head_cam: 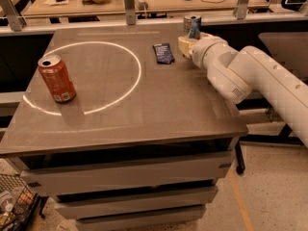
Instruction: Knock coke can over
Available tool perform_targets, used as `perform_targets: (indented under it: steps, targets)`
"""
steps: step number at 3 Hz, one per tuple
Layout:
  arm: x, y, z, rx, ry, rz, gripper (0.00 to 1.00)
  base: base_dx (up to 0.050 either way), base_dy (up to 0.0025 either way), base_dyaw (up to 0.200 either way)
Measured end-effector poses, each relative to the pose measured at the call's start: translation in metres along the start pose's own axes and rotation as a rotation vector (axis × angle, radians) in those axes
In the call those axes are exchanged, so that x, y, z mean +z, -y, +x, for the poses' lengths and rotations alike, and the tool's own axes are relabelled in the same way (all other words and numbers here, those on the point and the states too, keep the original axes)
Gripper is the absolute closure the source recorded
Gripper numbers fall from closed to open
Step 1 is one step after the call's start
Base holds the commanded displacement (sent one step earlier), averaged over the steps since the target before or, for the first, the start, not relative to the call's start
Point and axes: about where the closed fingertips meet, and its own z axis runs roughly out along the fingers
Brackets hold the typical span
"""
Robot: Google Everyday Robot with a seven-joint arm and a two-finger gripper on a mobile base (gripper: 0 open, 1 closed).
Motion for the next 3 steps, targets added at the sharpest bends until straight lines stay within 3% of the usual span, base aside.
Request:
perform_targets:
  steps: [2, 3]
  targets:
    - [0.02, -0.016, 0.02, -0.005, -0.028, -0.011, 1.0, 0.0, 0.0, 0.0]
    - [0.021, -0.017, 0.021, -0.008, -0.032, -0.01, 0.88, 0.0, 0.0, 0.0]
